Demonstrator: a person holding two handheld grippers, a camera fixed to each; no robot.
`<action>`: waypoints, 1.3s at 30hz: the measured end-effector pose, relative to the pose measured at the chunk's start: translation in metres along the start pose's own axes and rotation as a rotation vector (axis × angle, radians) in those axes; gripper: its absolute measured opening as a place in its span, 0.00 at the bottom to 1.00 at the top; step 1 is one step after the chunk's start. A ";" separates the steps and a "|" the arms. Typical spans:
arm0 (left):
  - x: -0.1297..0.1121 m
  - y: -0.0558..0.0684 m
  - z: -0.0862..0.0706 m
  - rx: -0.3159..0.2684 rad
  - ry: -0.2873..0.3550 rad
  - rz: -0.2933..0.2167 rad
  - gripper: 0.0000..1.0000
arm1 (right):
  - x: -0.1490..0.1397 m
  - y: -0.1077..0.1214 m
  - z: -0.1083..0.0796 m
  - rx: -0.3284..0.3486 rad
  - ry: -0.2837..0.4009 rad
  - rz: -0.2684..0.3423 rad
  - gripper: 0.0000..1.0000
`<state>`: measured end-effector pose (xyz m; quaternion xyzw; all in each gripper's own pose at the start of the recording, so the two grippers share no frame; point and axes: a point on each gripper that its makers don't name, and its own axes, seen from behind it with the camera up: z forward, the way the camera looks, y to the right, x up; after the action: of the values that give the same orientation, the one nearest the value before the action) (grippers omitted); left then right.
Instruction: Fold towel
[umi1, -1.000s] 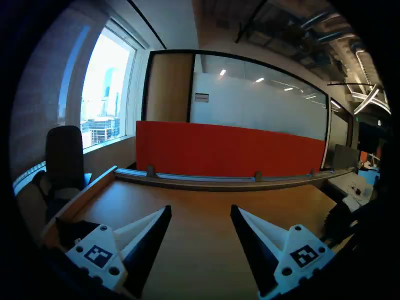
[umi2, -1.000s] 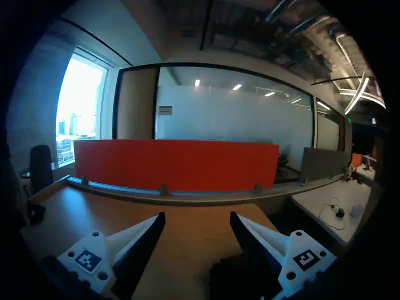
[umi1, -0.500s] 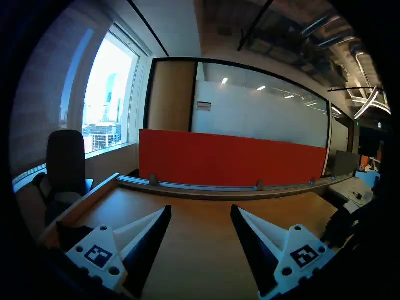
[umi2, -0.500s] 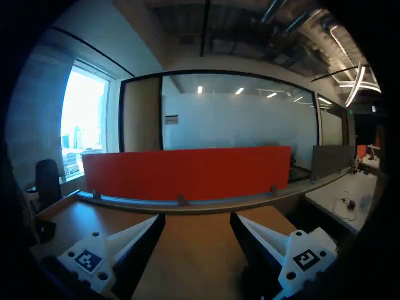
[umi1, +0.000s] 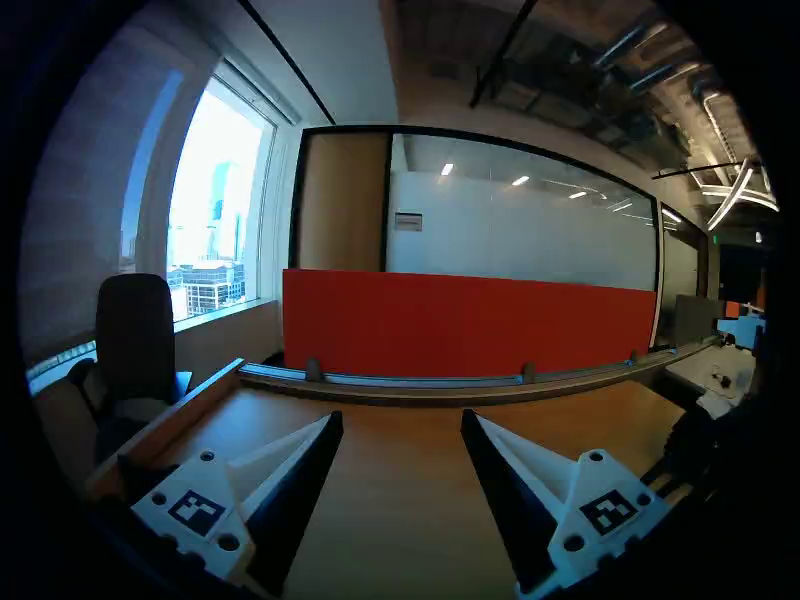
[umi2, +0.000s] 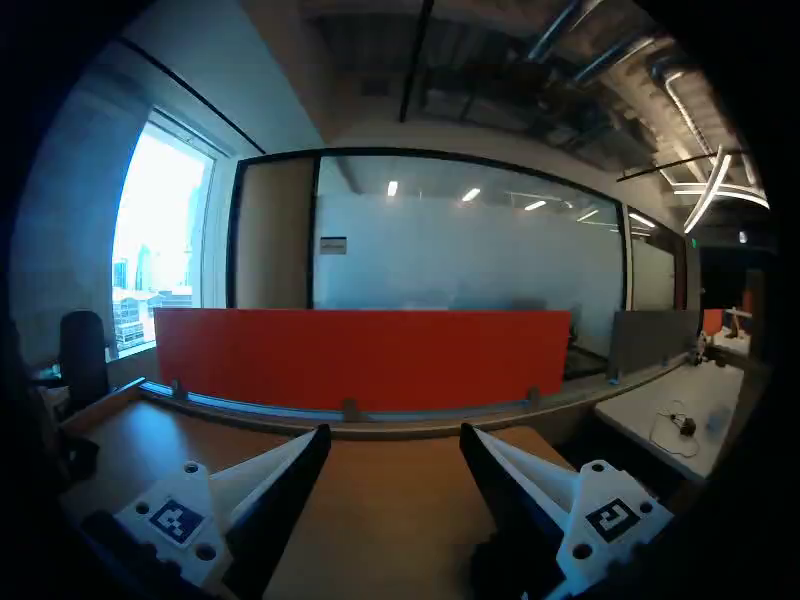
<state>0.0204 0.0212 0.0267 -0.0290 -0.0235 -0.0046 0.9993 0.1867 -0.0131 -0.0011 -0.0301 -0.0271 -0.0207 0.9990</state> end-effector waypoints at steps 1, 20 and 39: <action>-0.001 0.001 0.000 -0.002 0.005 0.008 0.88 | 0.000 -0.001 -0.001 -0.001 -0.003 -0.001 1.00; -0.055 -0.007 -0.008 0.010 0.081 0.075 0.88 | -0.023 -0.015 -0.008 -0.010 -0.001 0.029 1.00; -0.131 -0.017 0.002 0.029 0.125 0.020 0.87 | -0.061 -0.023 -0.005 -0.016 0.037 0.034 1.00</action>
<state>-0.1105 0.0050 0.0240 -0.0142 0.0394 0.0038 0.9991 0.1252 -0.0335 -0.0079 -0.0379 -0.0080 -0.0046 0.9992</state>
